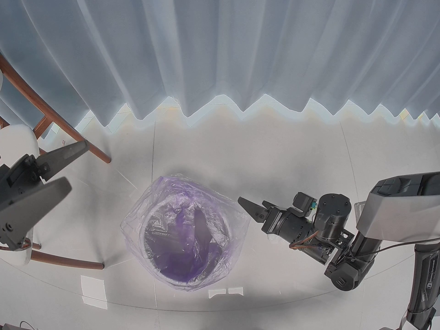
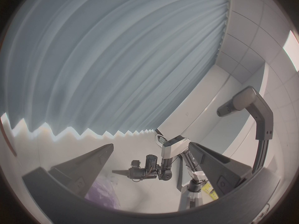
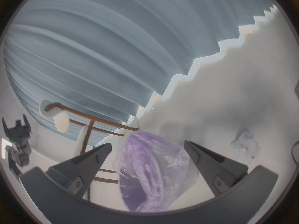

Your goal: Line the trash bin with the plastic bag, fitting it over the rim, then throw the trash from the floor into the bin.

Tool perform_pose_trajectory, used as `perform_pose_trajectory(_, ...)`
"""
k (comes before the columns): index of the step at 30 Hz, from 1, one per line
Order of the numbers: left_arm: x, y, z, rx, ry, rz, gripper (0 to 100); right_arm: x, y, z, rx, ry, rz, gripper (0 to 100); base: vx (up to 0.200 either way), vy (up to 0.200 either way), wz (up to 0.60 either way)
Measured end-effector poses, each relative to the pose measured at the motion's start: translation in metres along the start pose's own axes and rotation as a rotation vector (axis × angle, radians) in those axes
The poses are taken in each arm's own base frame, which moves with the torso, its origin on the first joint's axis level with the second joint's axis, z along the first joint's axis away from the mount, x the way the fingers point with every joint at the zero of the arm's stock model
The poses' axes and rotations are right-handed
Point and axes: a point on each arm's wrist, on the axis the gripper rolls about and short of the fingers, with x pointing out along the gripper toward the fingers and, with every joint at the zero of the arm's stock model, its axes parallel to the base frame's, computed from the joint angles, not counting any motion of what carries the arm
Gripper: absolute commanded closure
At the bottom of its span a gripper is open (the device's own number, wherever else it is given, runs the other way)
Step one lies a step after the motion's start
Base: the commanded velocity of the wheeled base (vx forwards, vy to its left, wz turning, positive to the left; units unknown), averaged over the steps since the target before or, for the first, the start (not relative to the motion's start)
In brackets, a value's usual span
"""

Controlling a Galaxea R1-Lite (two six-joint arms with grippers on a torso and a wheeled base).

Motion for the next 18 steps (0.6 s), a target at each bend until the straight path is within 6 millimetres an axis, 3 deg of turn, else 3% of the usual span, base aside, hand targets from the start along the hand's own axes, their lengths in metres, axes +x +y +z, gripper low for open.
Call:
perform_pose_trajectory(8, -0.006, -0.011, 0.004, 0.08, -0.02, -0.016, 0, -0.001, -0.019, -0.021, -0.047, 0.058, -0.084, 0, 0.0, 0.0, 0.0)
perform_pose_trajectory(13, -0.007, -0.012, 0.004, 0.088, -0.021, -0.018, 0, 0.012, -0.037, -0.036, -0.022, 0.08, -0.118, 0, 0.0, 0.0, 0.0)
perform_pose_trajectory(18, -0.008, -0.012, 0.001, 0.086, -0.014, -0.015, 0, 0.025, -0.04, -0.044, 0.042, 0.077, -0.103, 0, 0.0, 0.0, 0.0)
